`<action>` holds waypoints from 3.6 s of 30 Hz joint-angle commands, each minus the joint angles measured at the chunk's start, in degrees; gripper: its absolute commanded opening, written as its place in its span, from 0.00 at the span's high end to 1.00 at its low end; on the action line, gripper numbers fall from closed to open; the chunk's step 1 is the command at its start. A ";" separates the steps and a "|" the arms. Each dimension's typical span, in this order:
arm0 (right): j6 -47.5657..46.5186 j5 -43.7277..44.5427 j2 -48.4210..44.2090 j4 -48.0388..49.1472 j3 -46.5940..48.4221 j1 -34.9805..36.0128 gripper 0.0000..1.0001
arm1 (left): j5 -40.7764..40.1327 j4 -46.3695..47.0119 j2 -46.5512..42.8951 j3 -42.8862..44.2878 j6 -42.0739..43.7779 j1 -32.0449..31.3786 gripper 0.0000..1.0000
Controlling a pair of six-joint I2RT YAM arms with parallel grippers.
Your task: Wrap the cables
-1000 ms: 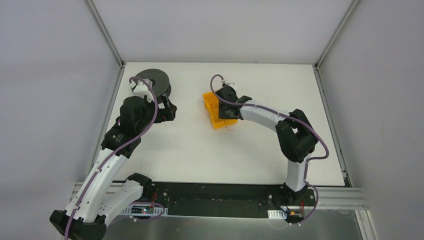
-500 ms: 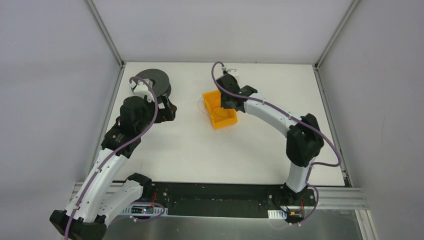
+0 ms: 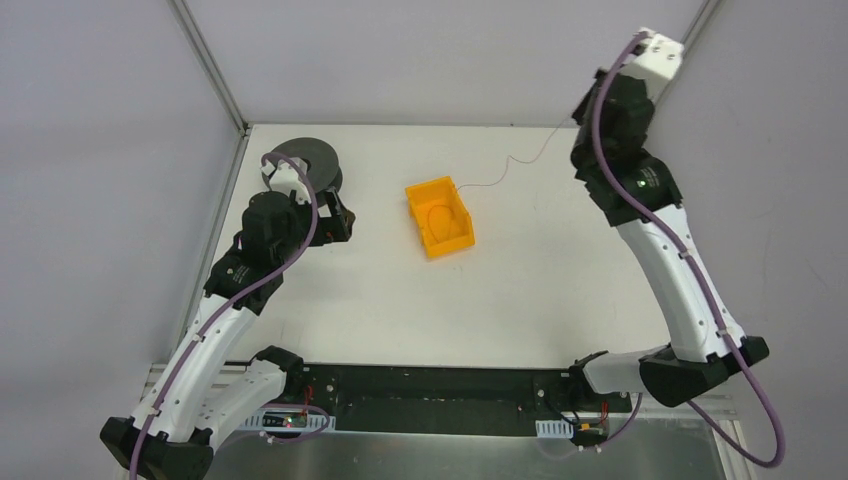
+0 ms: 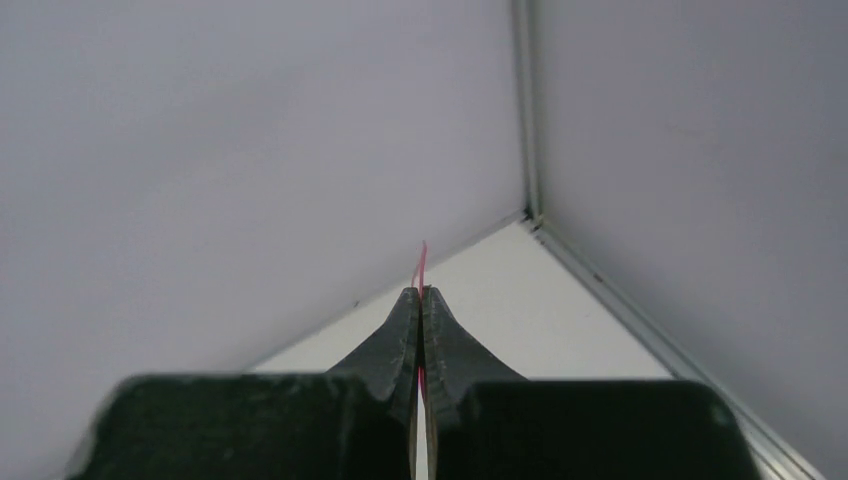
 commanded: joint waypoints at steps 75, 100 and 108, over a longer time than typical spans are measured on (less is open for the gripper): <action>85.54 -51.09 -22.08 22.29 -63.70 3.47 1.00 | 1.03 23.58 30.96 10.23 19.40 -34.79 0.23; 80.82 -47.96 -26.77 16.54 -64.54 3.35 0.82 | 6.48 24.47 33.57 13.61 16.90 -35.16 1.00; 59.87 -48.39 -32.15 15.57 -64.29 3.06 0.47 | 8.86 16.57 30.41 14.74 11.68 -34.25 1.00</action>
